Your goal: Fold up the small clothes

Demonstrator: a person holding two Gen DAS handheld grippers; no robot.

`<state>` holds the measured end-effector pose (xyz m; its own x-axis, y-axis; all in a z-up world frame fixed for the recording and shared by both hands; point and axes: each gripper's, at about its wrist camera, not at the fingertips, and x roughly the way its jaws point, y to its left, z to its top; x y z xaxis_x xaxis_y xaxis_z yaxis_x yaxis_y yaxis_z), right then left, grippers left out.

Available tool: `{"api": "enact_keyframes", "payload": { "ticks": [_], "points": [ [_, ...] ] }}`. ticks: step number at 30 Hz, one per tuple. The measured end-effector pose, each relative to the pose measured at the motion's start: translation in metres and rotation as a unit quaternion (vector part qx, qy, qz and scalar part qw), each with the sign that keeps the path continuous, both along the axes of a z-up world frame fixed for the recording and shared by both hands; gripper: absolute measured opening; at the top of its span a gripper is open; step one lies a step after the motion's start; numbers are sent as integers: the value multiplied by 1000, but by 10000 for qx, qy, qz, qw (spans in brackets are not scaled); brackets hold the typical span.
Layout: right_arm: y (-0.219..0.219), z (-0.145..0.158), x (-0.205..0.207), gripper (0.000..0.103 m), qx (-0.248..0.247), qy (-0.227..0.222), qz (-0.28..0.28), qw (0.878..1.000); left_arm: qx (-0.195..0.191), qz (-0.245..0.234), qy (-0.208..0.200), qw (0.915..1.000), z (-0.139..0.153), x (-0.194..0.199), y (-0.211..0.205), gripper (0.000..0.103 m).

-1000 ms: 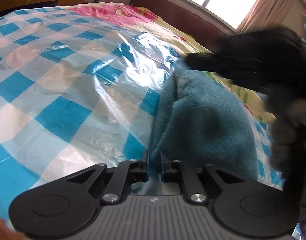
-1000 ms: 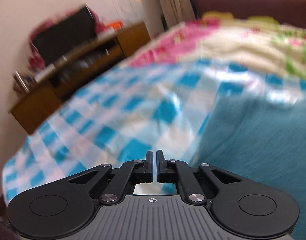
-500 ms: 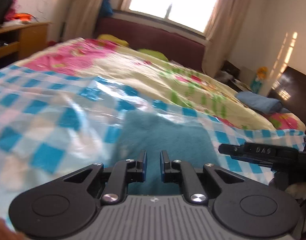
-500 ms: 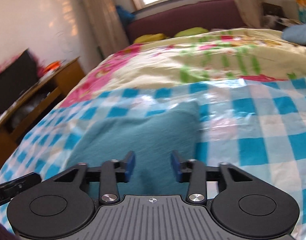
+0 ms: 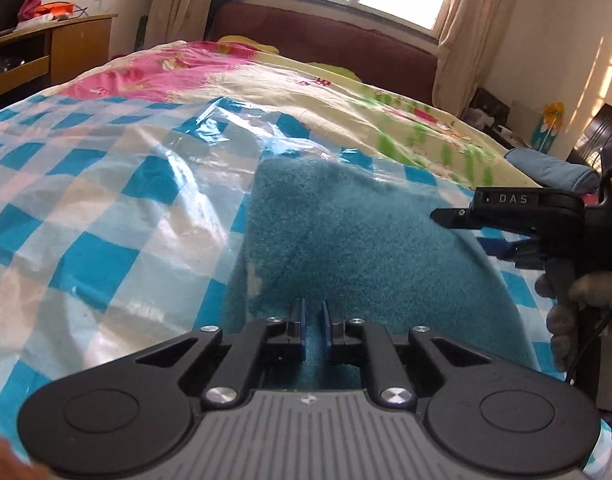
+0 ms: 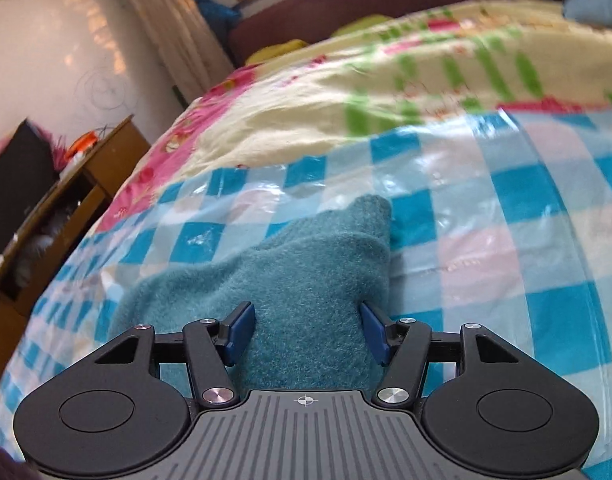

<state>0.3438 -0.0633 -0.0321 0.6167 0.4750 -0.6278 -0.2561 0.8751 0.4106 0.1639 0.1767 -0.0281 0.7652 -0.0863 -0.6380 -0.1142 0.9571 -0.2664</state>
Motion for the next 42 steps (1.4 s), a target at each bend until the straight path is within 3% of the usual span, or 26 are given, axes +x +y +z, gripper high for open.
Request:
{"api": "enact_keyframes", "payload": {
  "ticks": [6, 9, 13, 19, 24, 26, 29, 31, 35, 37, 40, 42],
  "points": [
    [-2, 8, 0, 61, -161, 30, 88, 9998, 139, 33, 97, 9999, 2, -11, -4, 19],
    [-12, 23, -22, 61, -6, -172, 136, 9998, 159, 25, 96, 9998, 10, -12, -6, 19],
    [-15, 33, -65, 60, -340, -546, 423, 9970, 300, -57, -94, 9995, 25, -12, -13, 19],
    [-8, 34, -100, 60, -667, -728, 652, 9930, 380, -56, -293, 9988, 37, 9, -19, 19],
    [-7, 28, -110, 60, -938, -818, 735, 9895, 425, -139, -500, 9977, 46, 61, -22, 19],
    [-5, 22, -109, 61, -958, -736, 794, 9895, 378, -112, -394, 9984, 39, 86, -18, 19],
    [-3, 17, -109, 61, -911, -677, 844, 9899, 622, 278, -20, 9977, 16, 106, -10, 19],
    [-1, 14, -110, 66, -879, -664, 874, 9901, 480, 384, 40, 9981, 3, 102, 0, 19],
    [11, 11, -116, 75, -1081, -867, 1073, 9845, 835, 559, 14, 9949, -5, 82, 3, 17],
    [17, 8, -116, 80, -1209, -943, 1127, 9817, 794, 606, 91, 9950, -10, 81, 10, 17],
    [19, 4, -114, 82, -1297, -944, 1172, 9801, 738, 722, 222, 9944, -6, 79, 15, 17],
    [13, 11, -117, 80, -1152, -800, 1072, 9843, 957, 688, 215, 9928, 3, 71, 9, 17]
  ]
}}
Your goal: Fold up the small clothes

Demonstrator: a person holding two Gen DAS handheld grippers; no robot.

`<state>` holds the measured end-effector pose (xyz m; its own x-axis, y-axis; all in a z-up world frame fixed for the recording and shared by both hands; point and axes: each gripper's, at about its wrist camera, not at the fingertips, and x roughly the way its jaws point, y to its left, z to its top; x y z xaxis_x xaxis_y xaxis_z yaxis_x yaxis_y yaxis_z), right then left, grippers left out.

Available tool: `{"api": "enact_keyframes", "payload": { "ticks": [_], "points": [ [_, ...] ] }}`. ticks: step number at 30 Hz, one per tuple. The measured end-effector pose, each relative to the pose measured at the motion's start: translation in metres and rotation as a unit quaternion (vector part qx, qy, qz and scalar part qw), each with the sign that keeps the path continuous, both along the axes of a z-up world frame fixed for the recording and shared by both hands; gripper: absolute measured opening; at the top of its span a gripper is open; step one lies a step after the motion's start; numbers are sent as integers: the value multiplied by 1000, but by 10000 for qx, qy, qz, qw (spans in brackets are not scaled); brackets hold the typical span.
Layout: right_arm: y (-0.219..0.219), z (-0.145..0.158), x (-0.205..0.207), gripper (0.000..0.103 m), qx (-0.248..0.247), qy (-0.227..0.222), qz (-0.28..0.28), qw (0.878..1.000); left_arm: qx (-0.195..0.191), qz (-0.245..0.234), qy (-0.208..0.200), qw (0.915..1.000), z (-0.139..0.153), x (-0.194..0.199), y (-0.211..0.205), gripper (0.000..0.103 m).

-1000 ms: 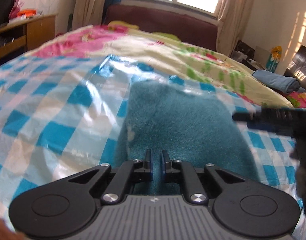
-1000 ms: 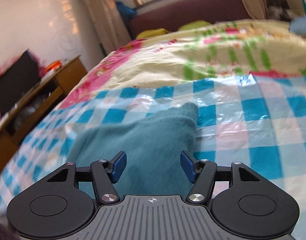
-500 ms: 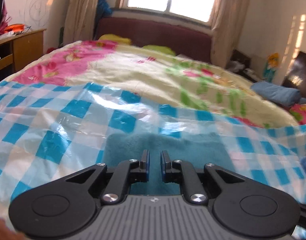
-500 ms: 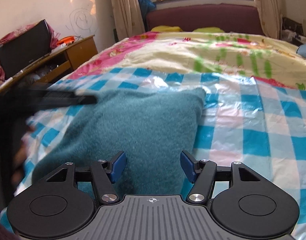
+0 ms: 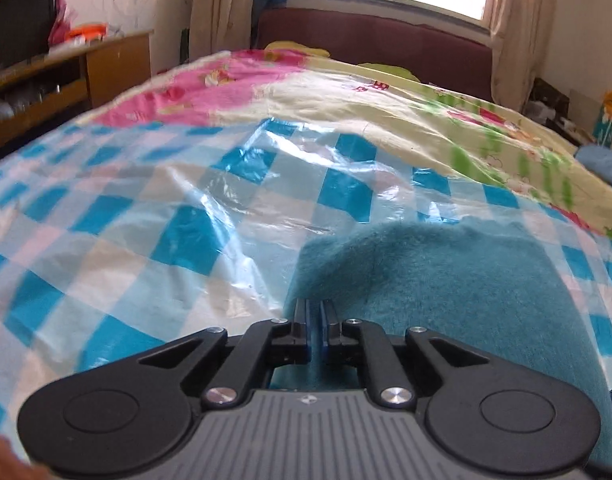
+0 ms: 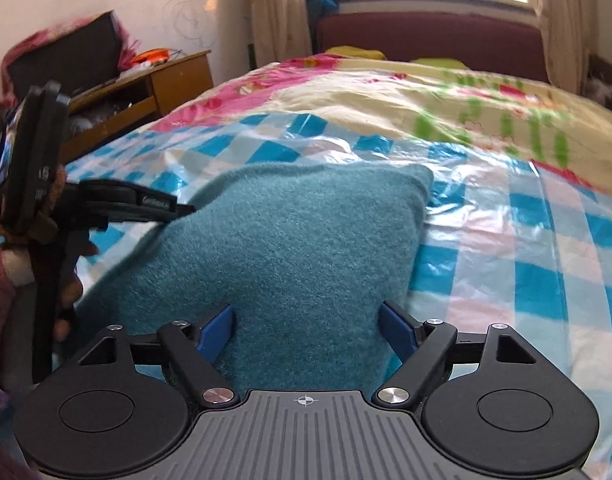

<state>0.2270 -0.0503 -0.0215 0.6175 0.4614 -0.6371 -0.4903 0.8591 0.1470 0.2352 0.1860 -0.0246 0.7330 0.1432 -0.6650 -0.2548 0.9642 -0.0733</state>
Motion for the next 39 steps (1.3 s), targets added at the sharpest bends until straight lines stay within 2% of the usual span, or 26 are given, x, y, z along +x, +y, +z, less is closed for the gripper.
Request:
{"api": "enact_keyframes", "payload": {
  "ticks": [2, 6, 11, 13, 19, 20, 21, 23, 29, 34, 39],
  "points": [
    [-9, 7, -10, 79, 147, 6, -23, 9999, 180, -13, 10, 9998, 9, -14, -6, 17],
    [-18, 15, -38, 79, 109, -181, 24, 9998, 214, -113, 91, 9997, 19, -45, -11, 18],
    [-22, 4, -52, 79, -58, 190, -40, 9998, 402, -206, 314, 9985, 18, -81, -24, 19],
    [-25, 3, -59, 80, -9, 282, -72, 9996, 356, -210, 354, 9985, 19, -94, -27, 19],
    [-29, 17, -82, 80, 136, 186, -73, 9997, 161, -291, 297, 9990, 31, -124, -35, 22],
    [-30, 20, -85, 80, 158, 162, -69, 9997, 100, -320, 312, 9990, 34, -129, -37, 28],
    [-30, 23, -89, 80, 182, 131, -70, 9997, 3, -378, 344, 9987, 36, -132, -39, 39],
    [-31, 30, -94, 80, 236, 103, -69, 9996, -188, -507, 349, 9979, 38, -143, -44, 46],
    [-36, 39, -108, 80, 360, 194, -246, 9989, -171, -602, 410, 9972, 37, -173, -61, 52],
    [-45, 33, -113, 80, 237, 342, -534, 9977, 20, -454, 655, 9968, 25, -189, -67, 56],
    [-52, 27, -117, 82, 154, 412, -721, 9964, -45, -384, 720, 9967, 19, -199, -71, 59]
  ]
}}
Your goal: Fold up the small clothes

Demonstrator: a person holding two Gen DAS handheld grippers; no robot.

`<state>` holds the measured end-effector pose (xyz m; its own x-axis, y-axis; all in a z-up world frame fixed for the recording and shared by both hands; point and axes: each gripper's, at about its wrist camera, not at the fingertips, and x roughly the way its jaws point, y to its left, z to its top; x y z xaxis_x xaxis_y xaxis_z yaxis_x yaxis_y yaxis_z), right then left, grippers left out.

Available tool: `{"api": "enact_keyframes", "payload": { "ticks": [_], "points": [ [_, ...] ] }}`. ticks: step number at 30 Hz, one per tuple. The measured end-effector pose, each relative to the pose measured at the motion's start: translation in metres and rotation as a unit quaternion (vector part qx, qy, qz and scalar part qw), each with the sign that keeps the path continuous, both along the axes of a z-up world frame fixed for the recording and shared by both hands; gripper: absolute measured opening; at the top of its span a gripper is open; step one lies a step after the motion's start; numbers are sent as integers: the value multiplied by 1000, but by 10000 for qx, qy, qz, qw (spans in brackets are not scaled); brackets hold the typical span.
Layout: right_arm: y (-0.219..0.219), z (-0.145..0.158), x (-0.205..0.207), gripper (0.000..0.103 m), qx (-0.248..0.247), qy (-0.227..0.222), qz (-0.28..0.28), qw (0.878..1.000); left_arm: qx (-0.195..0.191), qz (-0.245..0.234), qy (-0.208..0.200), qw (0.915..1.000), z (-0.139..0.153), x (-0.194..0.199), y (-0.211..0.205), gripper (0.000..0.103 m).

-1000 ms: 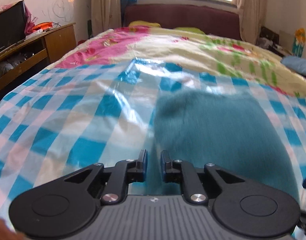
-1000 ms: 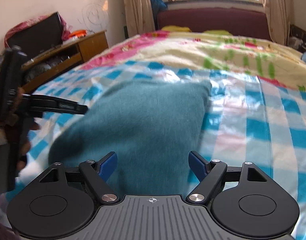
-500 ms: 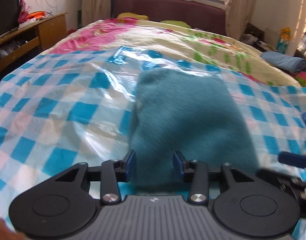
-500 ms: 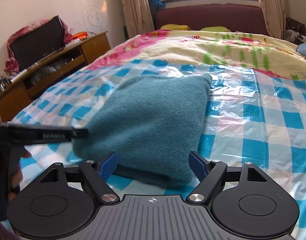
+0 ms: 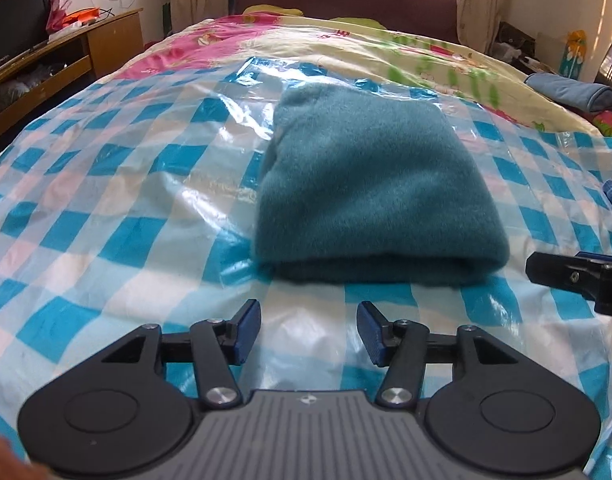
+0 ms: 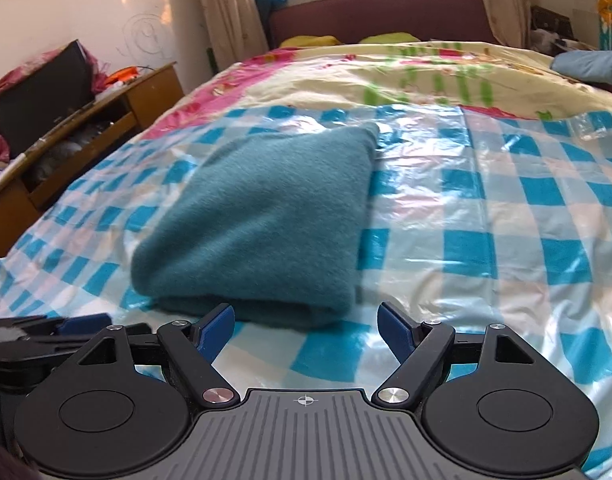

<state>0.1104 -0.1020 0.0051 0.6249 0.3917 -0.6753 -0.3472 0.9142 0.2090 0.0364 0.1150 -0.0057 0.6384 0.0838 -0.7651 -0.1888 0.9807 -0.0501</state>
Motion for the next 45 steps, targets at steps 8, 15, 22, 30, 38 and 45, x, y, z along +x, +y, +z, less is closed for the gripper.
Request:
{"api": "enact_keyframes", "payload": {
  "ticks": [8, 15, 22, 30, 38, 45],
  "points": [
    [-4, -5, -6, 85, -89, 63, -112, 9999, 33, 21, -19, 10000, 1, -5, -8, 67],
    [-4, -11, -11, 86, -110, 166, -112, 9997, 250, 106, 21, 9996, 3, -5, -15, 87],
    [-2, -13, -15, 86, -124, 201, -68, 9997, 114, 339, 30, 9994, -2, -9, -10, 97],
    [2, -18, -21, 86, -156, 257, 22, 9995, 145, 395, 90, 9991, -5, -12, -10, 102],
    [5, -22, -27, 86, -227, 299, 70, 9993, 230, 292, 156, 9992, -4, -16, -17, 103],
    [4, -27, -28, 86, -384, 311, -11, 9988, 293, 193, 205, 9992, -4, -18, -24, 103]
  ]
}}
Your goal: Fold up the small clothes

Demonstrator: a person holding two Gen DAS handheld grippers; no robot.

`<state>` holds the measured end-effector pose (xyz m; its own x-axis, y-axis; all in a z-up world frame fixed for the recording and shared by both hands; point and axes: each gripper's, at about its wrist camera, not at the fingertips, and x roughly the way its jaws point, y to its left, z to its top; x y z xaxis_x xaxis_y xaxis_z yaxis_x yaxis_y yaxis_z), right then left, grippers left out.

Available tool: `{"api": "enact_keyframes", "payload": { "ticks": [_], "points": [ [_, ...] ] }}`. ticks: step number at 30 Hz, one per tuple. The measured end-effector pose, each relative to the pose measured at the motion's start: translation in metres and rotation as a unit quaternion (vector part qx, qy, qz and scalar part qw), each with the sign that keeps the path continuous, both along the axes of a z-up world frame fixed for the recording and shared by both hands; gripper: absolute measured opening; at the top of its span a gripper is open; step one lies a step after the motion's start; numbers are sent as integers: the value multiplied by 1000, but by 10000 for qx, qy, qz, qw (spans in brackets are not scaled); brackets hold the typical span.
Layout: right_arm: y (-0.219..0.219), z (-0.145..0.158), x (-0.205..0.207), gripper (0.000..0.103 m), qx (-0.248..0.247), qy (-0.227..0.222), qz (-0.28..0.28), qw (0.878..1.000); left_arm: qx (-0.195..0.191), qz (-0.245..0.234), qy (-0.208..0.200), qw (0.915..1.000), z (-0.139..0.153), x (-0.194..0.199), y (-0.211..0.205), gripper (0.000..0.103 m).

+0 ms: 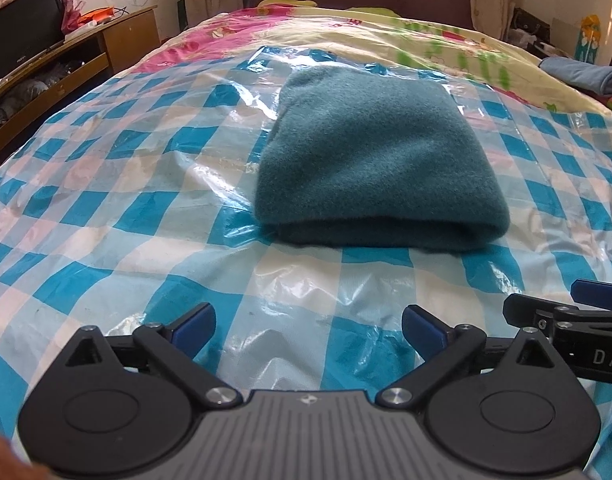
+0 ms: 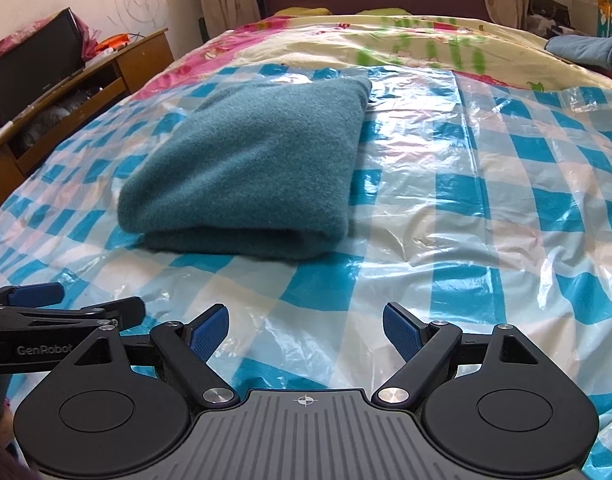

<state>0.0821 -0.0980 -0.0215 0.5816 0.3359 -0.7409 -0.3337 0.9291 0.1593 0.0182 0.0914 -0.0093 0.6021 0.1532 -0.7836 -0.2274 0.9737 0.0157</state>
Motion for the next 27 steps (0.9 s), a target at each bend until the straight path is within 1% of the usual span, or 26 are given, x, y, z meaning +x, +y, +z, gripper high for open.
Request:
{"api": "enact_keyframes", "payload": {
  "ticks": [11, 27],
  "points": [
    [-2, -1, -2, 86, -20, 23, -34, 10000, -43, -69, 37, 10000, -1, 0, -4, 103],
    [0, -1, -5, 87, -52, 59, -43, 10000, 52, -91, 79, 9999, 0, -2, -4, 103]
  ]
}}
